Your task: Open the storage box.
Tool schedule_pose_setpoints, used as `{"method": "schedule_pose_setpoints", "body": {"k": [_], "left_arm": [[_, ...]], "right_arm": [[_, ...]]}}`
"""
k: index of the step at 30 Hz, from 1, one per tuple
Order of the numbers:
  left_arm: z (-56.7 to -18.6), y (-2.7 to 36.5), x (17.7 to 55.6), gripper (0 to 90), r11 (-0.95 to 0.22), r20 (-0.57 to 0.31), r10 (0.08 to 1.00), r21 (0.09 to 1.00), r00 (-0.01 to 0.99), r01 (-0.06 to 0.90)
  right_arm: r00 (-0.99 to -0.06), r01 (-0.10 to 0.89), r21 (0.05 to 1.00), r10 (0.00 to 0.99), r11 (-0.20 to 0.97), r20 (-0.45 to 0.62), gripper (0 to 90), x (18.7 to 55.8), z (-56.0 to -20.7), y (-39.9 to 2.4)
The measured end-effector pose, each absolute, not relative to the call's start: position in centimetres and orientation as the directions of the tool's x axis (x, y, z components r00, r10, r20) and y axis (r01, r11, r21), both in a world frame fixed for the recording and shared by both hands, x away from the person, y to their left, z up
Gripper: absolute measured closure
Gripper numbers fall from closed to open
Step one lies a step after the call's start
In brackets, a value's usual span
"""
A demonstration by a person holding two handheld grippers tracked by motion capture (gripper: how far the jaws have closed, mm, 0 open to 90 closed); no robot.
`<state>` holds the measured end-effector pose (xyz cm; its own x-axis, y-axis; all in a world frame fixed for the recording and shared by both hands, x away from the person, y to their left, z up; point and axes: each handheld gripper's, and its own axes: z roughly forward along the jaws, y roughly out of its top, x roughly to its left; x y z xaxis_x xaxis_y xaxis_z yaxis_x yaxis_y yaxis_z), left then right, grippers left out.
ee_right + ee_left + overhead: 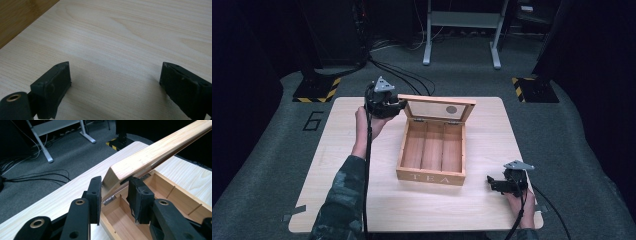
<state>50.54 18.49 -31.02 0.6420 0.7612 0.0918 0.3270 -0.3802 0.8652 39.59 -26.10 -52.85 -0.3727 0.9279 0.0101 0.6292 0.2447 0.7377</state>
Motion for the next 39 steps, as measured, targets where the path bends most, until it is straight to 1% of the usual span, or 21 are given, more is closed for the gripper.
{"method": "schedule_pose_setpoints", "body": {"k": [9,19,39], "left_arm": [[-31.1,18.4,50.4,63.8,-0.37,0.085,0.765,0.869,0.638,0.328],[-31.7,18.7,49.5,63.7,-0.378,0.102,0.758,0.874,0.644,0.306],[-34.5,18.9,46.1,63.2,-0.373,0.14,0.763,0.893,0.631,0.253]], "right_arm": [[-0.373,0.629,0.738,0.928,0.245,0.01,9.4,39.6,-52.8,-26.1],[-0.373,0.629,0.738,0.928,0.245,0.01,9.4,39.6,-52.8,-26.1],[-0.373,0.628,0.738,0.928,0.245,0.009,9.4,39.6,-52.8,-26.1]]}}
